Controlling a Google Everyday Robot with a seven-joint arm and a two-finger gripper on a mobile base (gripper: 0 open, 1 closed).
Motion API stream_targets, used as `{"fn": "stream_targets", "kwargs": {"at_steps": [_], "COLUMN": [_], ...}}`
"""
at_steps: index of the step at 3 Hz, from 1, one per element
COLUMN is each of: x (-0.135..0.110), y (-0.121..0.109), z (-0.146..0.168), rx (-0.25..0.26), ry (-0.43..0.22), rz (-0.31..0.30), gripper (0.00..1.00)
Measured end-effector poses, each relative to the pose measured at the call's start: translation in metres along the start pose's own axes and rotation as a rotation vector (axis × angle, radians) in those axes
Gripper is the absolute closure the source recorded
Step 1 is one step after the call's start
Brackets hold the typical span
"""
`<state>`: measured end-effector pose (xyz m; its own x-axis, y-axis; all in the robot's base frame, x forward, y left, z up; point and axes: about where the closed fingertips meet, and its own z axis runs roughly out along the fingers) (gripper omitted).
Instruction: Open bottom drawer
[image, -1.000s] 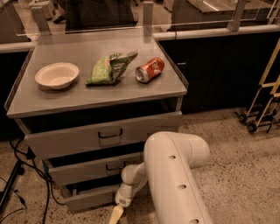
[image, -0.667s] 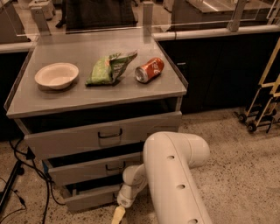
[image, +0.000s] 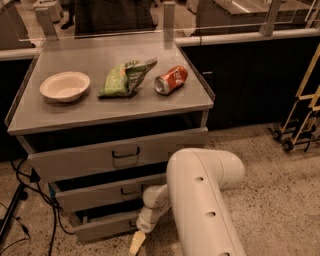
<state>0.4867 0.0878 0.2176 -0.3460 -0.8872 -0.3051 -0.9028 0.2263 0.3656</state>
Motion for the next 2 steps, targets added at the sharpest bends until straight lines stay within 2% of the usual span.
{"fn": "stream_targets", "kwargs": {"at_steps": [2], "x": [-0.016], "y": [0.003], "z": [0.024], "rx": [-0.046], "ry": [0.003], "rz": [-0.037], "gripper": [0.0]}}
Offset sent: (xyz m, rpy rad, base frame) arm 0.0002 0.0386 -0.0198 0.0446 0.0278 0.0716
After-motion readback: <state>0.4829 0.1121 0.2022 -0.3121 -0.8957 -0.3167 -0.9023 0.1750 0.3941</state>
